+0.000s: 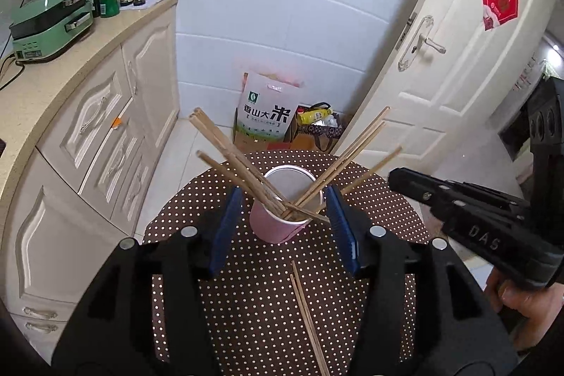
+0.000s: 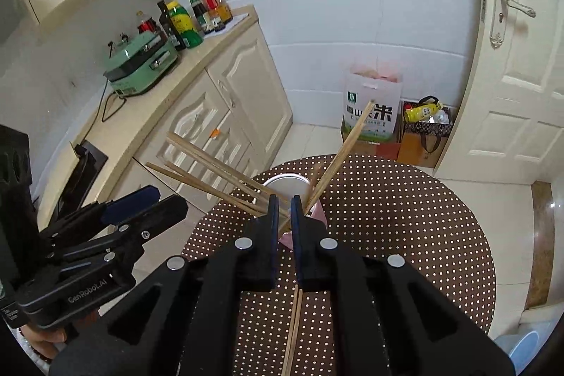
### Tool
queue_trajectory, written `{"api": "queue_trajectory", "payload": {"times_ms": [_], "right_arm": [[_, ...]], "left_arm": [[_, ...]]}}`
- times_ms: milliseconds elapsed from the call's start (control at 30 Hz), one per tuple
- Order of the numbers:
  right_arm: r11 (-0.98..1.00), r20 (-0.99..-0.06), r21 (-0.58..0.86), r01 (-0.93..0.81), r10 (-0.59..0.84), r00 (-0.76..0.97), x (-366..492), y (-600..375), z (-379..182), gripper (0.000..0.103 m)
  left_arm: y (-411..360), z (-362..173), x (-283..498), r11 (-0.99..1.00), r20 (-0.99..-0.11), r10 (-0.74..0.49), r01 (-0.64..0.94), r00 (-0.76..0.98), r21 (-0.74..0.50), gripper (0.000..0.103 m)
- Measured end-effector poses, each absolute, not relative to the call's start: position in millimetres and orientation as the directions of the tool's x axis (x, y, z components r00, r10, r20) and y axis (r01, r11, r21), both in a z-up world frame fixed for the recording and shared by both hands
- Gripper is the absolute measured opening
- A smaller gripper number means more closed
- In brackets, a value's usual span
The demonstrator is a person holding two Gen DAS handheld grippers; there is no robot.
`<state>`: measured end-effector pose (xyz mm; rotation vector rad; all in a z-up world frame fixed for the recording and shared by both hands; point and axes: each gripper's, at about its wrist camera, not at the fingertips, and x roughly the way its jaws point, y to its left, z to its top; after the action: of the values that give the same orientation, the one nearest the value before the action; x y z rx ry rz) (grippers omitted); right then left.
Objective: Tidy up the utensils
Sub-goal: 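Move the open right gripper back over the remaining sticks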
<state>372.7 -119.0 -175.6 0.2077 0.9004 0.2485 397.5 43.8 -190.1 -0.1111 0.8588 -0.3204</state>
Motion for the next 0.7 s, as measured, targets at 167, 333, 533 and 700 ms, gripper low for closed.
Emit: {"api": "queue_trajectory", "payload": {"times_ms": [167, 333, 533, 700], "right_arm": [[0.947, -0.719, 0.305, -0.1, 0.298, 0.628, 349.5, -130.7, -165.6, 0.008], [0.943, -0.714, 0.325, -0.067, 0.291, 0.637, 329.3, -143.5, -168.6, 0.008], [0.941, -0.753, 0.337, -0.023, 0.284, 0.593, 311.1, -150.2, -197.4, 0.008], [0.943, -0.794, 0.334, -0.006, 0.285, 0.537, 301.9, -146.9, -225.3, 0.008]], "left_arm": [[55.4, -187.4, 380.3, 0.947, -0.717, -0.321, 0.22, 0.619, -0.234, 0.052], [65.3, -194.2, 361.1, 0.95, -0.722, -0.312, 0.203, 0.618, -0.237, 0.054], [68.3, -225.7, 349.9, 0.955, -0.773, -0.298, 0.187, 0.561, -0.232, 0.054], [59.4, -261.1, 344.5, 0.955, -0.828, -0.29, 0.195, 0.479, -0.222, 0.054]]}}
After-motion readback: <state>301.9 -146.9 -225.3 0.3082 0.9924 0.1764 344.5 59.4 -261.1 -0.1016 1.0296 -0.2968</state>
